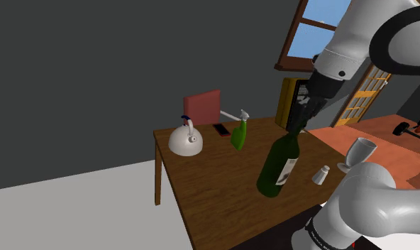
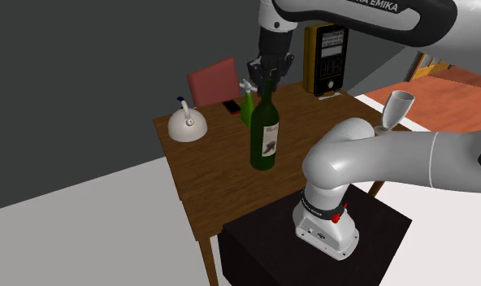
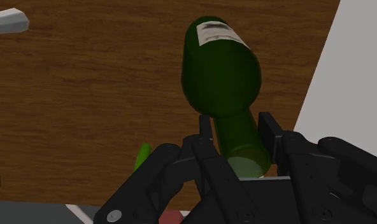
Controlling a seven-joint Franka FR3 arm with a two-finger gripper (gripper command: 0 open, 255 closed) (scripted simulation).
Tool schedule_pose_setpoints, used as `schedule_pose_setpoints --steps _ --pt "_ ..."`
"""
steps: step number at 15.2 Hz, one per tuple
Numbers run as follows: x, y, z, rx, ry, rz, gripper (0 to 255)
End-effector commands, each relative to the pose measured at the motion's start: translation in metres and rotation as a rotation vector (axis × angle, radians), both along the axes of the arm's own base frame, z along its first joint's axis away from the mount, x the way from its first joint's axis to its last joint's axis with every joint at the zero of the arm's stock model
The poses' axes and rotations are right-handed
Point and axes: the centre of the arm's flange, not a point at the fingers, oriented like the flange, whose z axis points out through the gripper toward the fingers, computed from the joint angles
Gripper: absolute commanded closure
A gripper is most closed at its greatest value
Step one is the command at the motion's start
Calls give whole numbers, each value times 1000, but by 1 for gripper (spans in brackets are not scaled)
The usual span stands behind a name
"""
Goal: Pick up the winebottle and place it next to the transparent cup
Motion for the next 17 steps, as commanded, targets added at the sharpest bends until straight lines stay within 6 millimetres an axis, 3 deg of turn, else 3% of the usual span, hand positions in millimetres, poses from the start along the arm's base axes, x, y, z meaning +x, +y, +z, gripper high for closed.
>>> schedule_pose_setpoints --steps 1,17 --pt "0 1 12 0 0 0 255" --pt "0 1 97 0 0 0 255"
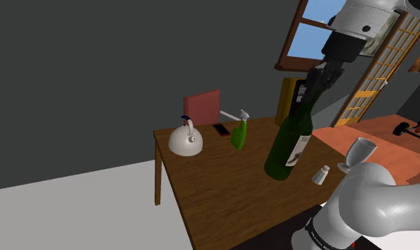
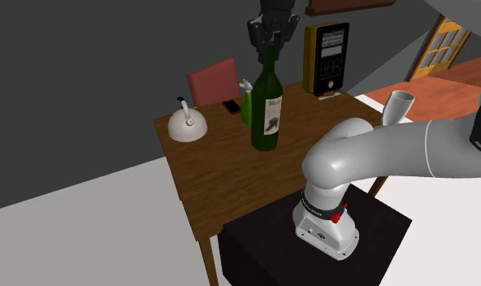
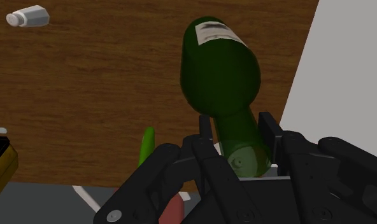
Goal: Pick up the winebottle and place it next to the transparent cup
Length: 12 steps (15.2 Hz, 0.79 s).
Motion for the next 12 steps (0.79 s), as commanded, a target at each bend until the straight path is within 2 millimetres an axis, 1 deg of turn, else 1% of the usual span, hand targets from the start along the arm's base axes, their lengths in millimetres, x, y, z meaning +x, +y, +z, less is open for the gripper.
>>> schedule_pose_setpoints --steps 1,12 --pt "-1 0 11 0 0 0 255" --pt "-1 0 69 0 0 0 255"
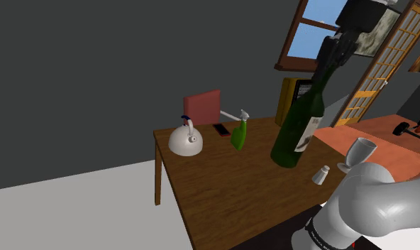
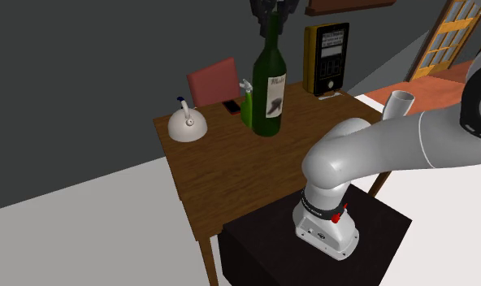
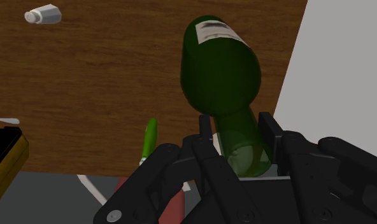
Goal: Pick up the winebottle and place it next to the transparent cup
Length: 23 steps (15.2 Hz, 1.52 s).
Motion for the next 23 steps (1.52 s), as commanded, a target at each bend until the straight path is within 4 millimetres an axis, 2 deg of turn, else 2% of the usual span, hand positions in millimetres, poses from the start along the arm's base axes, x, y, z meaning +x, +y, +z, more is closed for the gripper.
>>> schedule_pose_setpoints --steps 1,19,23 --pt "0 0 11 0 0 0 255" --pt "0 0 106 0 0 0 255" --pt "-9 -51 96 0 0 0 255"
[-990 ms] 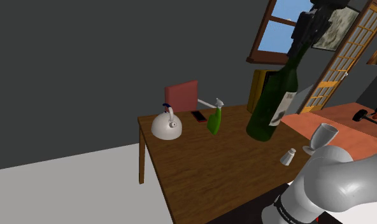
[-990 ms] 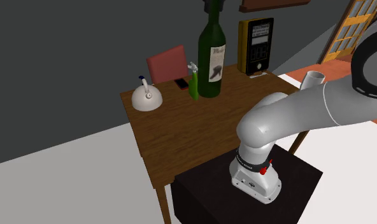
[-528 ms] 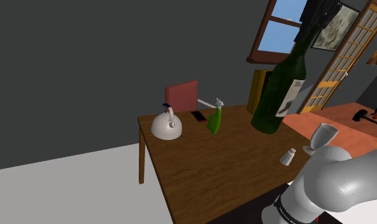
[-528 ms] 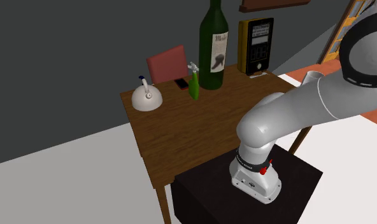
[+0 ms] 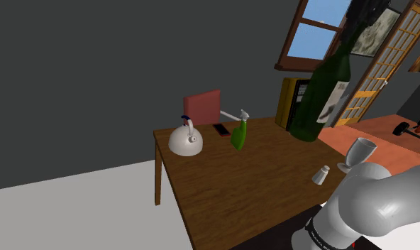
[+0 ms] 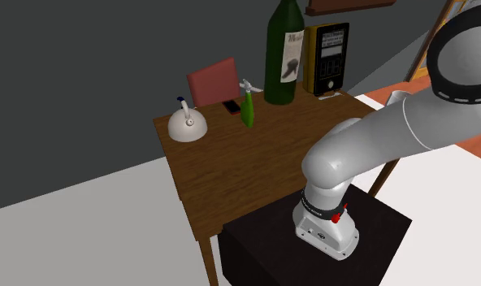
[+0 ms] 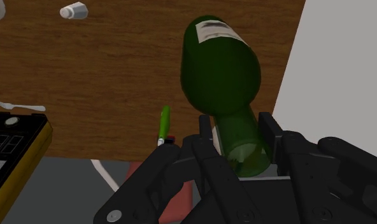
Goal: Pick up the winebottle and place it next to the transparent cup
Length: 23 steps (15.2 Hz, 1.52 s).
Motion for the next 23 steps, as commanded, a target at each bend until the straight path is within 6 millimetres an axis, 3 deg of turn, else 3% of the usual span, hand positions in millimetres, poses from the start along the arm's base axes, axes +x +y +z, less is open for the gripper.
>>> schedule_pose_setpoints --steps 1,23 --pt "-4 -24 -5 0 0 1 255" --pt "-51 -305 -60 0 0 1 255"
